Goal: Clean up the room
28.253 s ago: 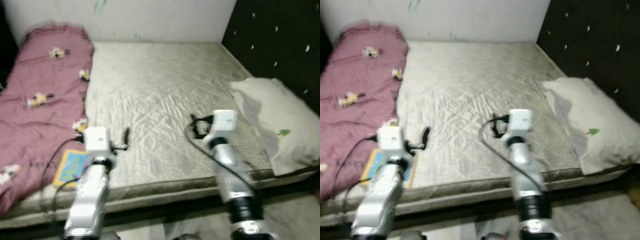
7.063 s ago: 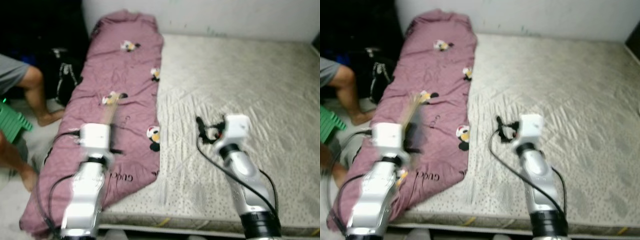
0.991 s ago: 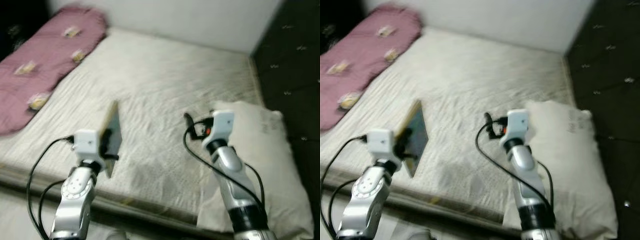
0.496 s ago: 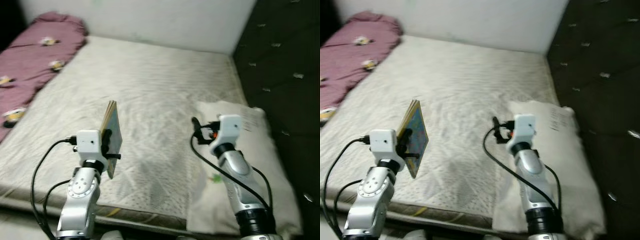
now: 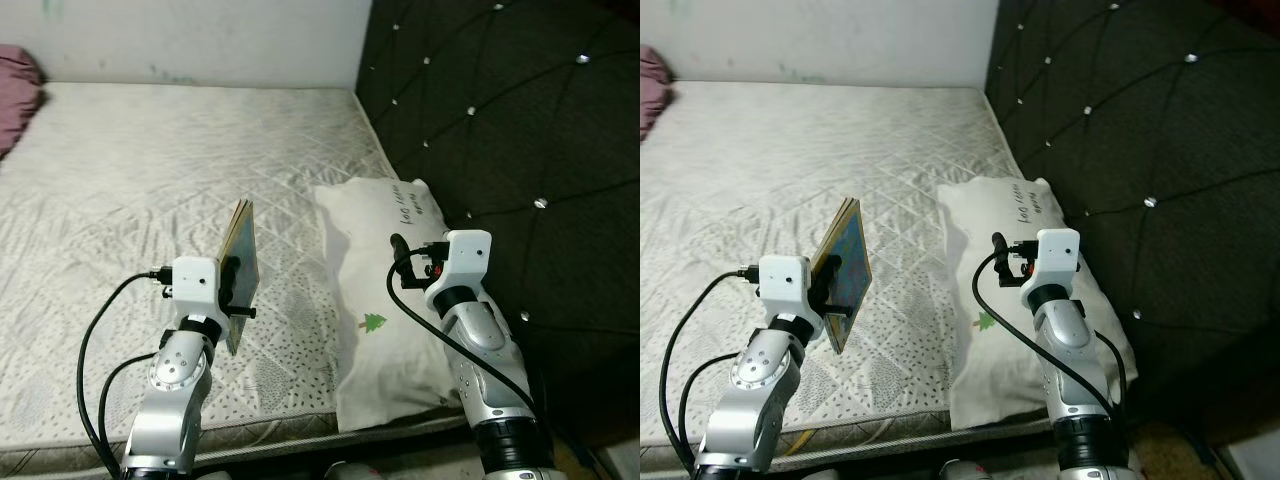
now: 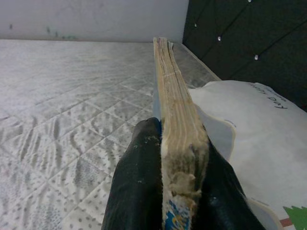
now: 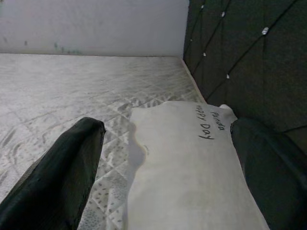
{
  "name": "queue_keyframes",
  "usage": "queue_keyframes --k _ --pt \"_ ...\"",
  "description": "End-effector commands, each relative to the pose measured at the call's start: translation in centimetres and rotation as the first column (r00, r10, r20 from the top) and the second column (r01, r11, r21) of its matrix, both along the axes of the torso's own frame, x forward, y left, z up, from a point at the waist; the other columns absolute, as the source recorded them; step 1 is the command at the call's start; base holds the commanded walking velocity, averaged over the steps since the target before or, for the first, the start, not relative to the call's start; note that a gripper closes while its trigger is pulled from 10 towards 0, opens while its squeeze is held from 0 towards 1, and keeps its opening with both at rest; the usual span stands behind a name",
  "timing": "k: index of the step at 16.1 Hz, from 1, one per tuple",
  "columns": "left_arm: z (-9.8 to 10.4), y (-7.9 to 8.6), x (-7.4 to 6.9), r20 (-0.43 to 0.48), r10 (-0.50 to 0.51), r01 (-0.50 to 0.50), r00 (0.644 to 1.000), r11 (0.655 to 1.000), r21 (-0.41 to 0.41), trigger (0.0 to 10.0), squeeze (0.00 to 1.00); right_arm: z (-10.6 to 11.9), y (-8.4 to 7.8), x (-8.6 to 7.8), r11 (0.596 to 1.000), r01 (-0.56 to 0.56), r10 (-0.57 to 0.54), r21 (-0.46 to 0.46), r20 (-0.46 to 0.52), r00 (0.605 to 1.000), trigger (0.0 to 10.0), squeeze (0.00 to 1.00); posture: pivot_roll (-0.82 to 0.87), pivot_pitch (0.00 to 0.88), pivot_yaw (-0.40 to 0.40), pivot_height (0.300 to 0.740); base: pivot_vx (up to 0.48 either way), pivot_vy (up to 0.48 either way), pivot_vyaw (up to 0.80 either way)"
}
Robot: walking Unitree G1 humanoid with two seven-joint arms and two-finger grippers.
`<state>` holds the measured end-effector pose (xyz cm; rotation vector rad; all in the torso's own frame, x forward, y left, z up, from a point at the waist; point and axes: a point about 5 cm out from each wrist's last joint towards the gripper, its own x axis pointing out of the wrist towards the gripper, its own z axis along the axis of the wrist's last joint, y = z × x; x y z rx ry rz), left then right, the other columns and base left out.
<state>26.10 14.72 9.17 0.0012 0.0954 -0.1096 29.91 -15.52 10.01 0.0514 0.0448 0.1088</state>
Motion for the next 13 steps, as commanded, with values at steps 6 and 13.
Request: queue_keyframes --k 6,13 --pt "0.5 0.4 -0.4 0.001 -0.016 0.016 1.000 1.000 0.002 10.0 0.00 0.5 0.2 0.3 1.000 0.000 0.000 -0.012 0.016 1.000 10.0 0.00 -0.03 0.000 -0.047 0.740 0.000 0.000 -0.80" --pt "0.3 -0.6 -0.3 0.007 -0.048 0.048 0.999 0.999 -0.013 10.0 0.00 -0.1 0.1 0.3 1.000 0.001 -0.002 -0.013 -0.003 1.000 10.0 0.00 -0.04 0.000 -0.055 0.740 0.000 -0.091 0.00"
